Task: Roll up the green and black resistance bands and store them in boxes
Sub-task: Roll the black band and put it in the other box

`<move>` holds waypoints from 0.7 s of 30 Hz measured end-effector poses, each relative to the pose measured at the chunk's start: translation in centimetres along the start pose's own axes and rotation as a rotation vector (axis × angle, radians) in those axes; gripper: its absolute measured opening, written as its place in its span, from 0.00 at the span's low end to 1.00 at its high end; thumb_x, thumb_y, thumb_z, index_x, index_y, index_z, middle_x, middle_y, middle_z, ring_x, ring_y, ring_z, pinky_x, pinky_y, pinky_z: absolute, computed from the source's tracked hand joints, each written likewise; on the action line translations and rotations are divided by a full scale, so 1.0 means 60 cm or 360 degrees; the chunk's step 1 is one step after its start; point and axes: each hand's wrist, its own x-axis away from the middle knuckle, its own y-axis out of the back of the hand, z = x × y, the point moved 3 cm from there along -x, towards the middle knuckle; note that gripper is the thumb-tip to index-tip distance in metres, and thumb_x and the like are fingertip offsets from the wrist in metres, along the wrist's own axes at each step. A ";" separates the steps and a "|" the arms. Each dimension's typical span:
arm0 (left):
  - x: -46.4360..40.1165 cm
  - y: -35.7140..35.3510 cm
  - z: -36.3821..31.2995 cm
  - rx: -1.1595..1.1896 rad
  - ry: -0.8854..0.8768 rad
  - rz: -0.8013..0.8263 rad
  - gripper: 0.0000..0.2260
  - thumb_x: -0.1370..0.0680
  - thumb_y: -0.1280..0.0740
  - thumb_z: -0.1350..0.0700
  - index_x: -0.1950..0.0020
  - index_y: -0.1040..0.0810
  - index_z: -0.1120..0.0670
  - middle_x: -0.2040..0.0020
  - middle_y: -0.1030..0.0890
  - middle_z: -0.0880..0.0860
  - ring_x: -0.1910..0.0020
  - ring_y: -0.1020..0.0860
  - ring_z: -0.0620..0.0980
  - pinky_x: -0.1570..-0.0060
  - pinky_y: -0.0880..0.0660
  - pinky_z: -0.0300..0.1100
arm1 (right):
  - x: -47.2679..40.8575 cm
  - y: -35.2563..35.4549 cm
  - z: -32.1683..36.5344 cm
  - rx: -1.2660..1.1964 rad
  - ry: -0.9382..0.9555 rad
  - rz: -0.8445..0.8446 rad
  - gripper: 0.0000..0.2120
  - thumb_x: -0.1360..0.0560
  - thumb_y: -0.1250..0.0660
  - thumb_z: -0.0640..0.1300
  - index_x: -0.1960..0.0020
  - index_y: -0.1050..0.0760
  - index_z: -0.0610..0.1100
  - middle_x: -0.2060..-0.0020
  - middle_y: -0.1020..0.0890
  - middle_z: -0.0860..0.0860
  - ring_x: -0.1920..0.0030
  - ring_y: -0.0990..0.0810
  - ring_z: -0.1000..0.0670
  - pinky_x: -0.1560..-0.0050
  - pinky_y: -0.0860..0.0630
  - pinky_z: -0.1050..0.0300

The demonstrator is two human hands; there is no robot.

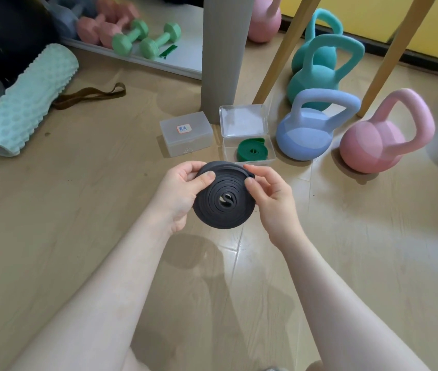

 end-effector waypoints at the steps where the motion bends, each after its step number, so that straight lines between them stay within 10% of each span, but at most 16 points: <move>1: -0.005 0.000 0.004 0.0013 0.0022 -0.0029 0.05 0.24 0.37 0.66 0.54 0.25 0.56 0.59 0.21 0.52 0.62 0.23 0.47 0.64 0.24 0.34 | -0.001 -0.003 -0.006 0.0017 -0.0016 0.0011 0.12 0.24 0.36 0.35 0.48 0.24 0.51 0.59 0.18 0.51 0.59 0.19 0.57 0.57 0.24 0.64; 6: -0.001 -0.006 -0.009 0.0077 0.0110 -0.0156 0.09 0.23 0.37 0.64 0.44 0.28 0.55 0.58 0.20 0.50 0.63 0.22 0.46 0.71 0.25 0.31 | -0.010 -0.010 0.010 0.0085 -0.0045 -0.0060 0.12 0.26 0.35 0.33 0.51 0.24 0.49 0.61 0.19 0.46 0.60 0.20 0.52 0.56 0.23 0.59; 11: -0.002 0.019 -0.085 -0.0251 0.0019 0.0390 0.23 0.22 0.40 0.65 0.32 0.33 0.43 0.48 0.21 0.47 0.60 0.21 0.40 0.67 0.27 0.30 | -0.047 -0.029 0.086 0.0272 0.0027 0.0086 0.11 0.25 0.35 0.32 0.51 0.23 0.48 0.62 0.19 0.43 0.60 0.20 0.50 0.55 0.22 0.52; 17: -0.032 0.082 -0.157 -0.0582 -0.0069 0.0800 0.27 0.26 0.31 0.62 0.33 0.33 0.39 0.47 0.20 0.40 0.50 0.21 0.37 0.56 0.25 0.30 | -0.096 -0.093 0.155 0.0464 -0.0101 0.0540 0.07 0.25 0.36 0.34 0.49 0.24 0.43 0.61 0.18 0.46 0.62 0.18 0.55 0.57 0.20 0.59; 21: -0.076 0.091 -0.125 -0.0493 -0.0006 0.0716 0.22 0.26 0.32 0.62 0.42 0.29 0.36 0.57 0.18 0.37 0.58 0.20 0.35 0.66 0.25 0.32 | -0.150 -0.104 0.134 0.0565 -0.0144 0.0706 0.10 0.25 0.35 0.34 0.52 0.24 0.49 0.63 0.18 0.51 0.61 0.19 0.54 0.54 0.20 0.58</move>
